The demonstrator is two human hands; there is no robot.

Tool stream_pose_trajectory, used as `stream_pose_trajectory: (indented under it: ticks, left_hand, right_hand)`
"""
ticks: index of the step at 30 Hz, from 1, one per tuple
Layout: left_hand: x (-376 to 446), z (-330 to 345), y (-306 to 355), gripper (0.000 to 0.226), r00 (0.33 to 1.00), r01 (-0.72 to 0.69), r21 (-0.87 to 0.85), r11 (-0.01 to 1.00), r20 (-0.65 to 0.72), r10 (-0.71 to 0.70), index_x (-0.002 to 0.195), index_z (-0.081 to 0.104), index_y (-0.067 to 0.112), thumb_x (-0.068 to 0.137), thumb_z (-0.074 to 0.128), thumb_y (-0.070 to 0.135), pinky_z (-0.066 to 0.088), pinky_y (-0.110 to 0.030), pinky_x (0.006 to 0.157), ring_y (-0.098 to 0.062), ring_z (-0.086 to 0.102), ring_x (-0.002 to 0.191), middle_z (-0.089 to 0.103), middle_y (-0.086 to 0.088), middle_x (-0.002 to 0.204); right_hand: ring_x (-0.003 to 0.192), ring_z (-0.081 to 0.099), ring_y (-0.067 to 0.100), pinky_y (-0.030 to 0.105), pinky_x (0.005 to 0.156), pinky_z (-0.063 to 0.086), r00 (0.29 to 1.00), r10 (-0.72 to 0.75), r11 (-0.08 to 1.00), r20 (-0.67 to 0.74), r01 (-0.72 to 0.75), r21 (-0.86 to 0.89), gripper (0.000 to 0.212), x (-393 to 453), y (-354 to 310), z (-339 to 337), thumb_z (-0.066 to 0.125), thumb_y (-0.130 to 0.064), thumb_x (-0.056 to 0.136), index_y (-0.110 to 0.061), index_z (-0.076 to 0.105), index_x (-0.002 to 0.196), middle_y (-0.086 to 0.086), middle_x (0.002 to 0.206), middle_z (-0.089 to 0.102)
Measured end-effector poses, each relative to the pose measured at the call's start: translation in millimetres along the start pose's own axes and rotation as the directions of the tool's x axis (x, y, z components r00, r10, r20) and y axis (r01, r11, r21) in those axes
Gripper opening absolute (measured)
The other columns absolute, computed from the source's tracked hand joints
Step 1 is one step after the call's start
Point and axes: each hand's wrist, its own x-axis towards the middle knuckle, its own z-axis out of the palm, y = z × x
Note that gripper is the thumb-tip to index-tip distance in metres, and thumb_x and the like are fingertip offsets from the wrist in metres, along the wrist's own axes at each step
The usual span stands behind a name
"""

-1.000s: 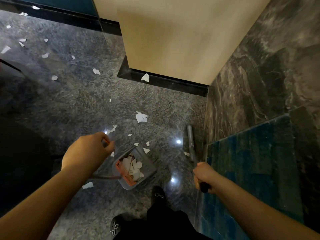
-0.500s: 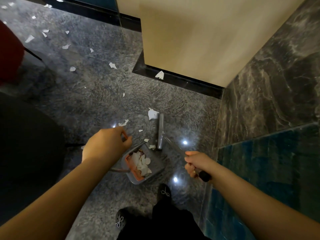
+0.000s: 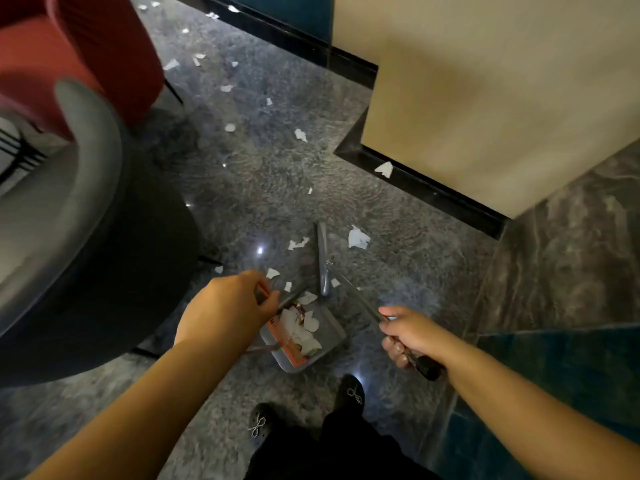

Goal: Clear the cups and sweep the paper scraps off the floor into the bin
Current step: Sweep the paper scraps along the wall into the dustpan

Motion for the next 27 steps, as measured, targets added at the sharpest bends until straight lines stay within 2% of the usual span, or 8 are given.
stream_pose_trajectory:
  ticks: [4, 9, 15, 27]
  left_hand:
    - [-23, -21, -40, 0.016, 0.997, 0.064, -0.013, 0.998, -0.046, -0.065, 0.086, 0.062, 0.03, 0.092, 0.059, 0.045, 0.057, -0.033, 0.066, -0.008, 0.061, 0.067, 0.063, 0.008, 0.072]
    - [-56, -31, -105, 0.012, 0.987, 0.16, -0.059, 0.985, -0.005, -0.161, 0.088, 0.061, 0.034, 0.092, 0.059, 0.046, 0.054, -0.027, 0.061, -0.006, 0.06, 0.066, 0.063, 0.007, 0.072]
    - [-96, -46, -167, 0.008, 0.966, 0.256, -0.121, 0.959, -0.009, -0.259, 0.088, 0.058, 0.038, 0.093, 0.06, 0.044, 0.039, -0.015, 0.054, -0.004, 0.058, 0.067, 0.062, 0.009, 0.074]
    - [-146, -44, -254, 0.01, 0.895, 0.416, -0.125, 0.901, -0.119, -0.43, 0.093, 0.063, 0.032, 0.093, 0.06, 0.042, 0.037, -0.014, 0.054, -0.002, 0.052, 0.066, 0.058, 0.012, 0.072]
  right_hand:
    - [0.031, 0.033, 0.007, 0.014, 0.035, 0.028, 0.998, 0.013, 0.999, 0.055, -0.011, -0.041, 0.045, -8, 3, 46, 0.038, -0.007, 0.102, -0.024, 0.031, 0.143, 0.007, 0.061, 0.036]
    - [0.033, 0.032, 0.007, 0.013, 0.035, 0.028, 0.99, 0.043, 0.994, 0.135, -0.029, -0.106, 0.042, -15, 11, 103, 0.037, -0.006, 0.102, -0.023, 0.034, 0.141, 0.006, 0.061, 0.036]
    - [0.032, 0.032, 0.006, 0.011, 0.035, 0.028, 0.978, 0.086, 0.992, 0.192, -0.065, -0.112, 0.047, -13, 23, 162, 0.038, -0.006, 0.102, -0.023, 0.031, 0.145, 0.005, 0.057, 0.038]
    - [0.034, 0.034, 0.004, 0.014, 0.032, 0.027, 0.949, 0.128, 0.983, 0.288, -0.081, -0.167, 0.046, 25, 43, 256, 0.036, -0.008, 0.102, -0.023, 0.029, 0.145, 0.005, 0.064, 0.037]
